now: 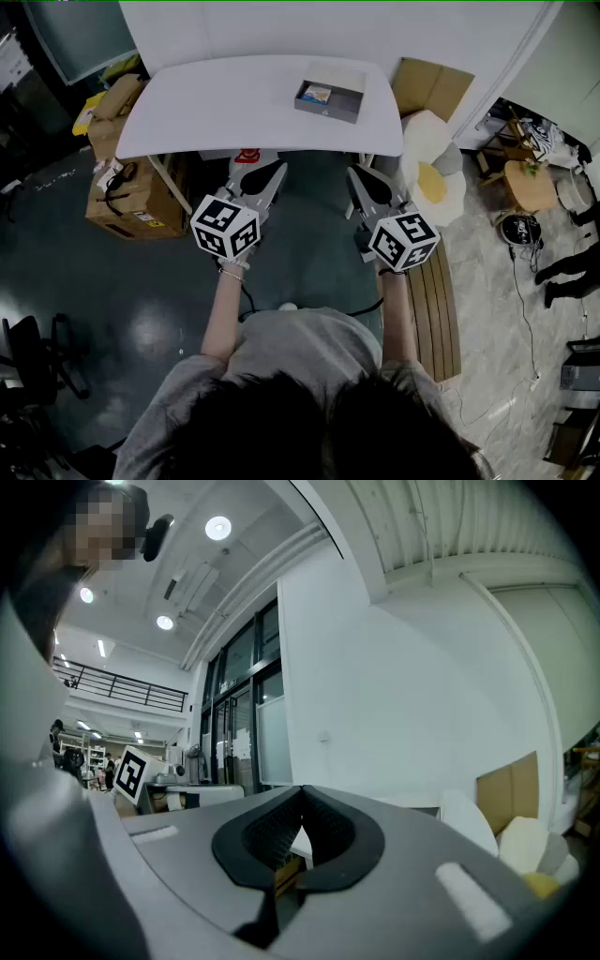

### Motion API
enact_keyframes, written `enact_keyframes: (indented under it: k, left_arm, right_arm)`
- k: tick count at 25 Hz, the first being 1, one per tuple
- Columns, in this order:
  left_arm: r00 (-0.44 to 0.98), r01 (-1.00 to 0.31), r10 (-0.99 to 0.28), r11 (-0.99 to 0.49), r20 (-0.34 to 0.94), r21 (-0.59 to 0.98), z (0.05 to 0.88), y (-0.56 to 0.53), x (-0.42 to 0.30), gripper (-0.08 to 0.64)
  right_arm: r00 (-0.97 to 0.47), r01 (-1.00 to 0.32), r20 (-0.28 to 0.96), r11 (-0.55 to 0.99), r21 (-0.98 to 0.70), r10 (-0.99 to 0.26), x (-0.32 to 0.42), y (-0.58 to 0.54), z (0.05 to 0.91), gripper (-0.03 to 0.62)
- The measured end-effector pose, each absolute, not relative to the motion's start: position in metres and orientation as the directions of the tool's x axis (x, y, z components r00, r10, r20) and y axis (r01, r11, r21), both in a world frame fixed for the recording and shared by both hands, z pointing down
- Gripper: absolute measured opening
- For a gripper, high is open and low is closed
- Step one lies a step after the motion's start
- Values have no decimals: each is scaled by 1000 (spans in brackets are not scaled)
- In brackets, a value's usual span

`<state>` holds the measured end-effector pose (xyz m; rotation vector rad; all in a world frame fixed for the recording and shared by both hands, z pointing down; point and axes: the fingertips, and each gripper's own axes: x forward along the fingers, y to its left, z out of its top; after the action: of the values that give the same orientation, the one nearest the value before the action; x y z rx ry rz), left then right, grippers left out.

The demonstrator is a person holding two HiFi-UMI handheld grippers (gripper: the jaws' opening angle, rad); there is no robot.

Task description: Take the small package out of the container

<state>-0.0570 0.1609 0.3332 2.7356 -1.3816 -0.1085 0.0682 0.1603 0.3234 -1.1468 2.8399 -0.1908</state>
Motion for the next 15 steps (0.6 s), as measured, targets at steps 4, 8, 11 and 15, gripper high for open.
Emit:
enact_keyframes:
  k: [4, 8, 11, 15]
  left_arm:
    - [593, -800, -805, -592, -28, 96, 333, 163, -54, -8]
    - [592, -801, -806, -591, -25, 99, 333, 164, -53, -6]
    - [590, -802, -807, -588, -22, 101, 334, 164, -52, -6]
    - [583, -807, -813, -581, -21, 104, 335, 163, -48, -6]
  right_arm:
    - [-716, -688, -24, 711, -146, -698, 72, 163, 324, 12]
    - [-724, -674, -44, 719, -169, -689, 74, 165, 321, 12]
    - [-735, -661, -52, 731, -173, -676, 74, 165, 319, 12]
    - [-743, -652, -49, 738, -176, -668, 78, 164, 320, 11]
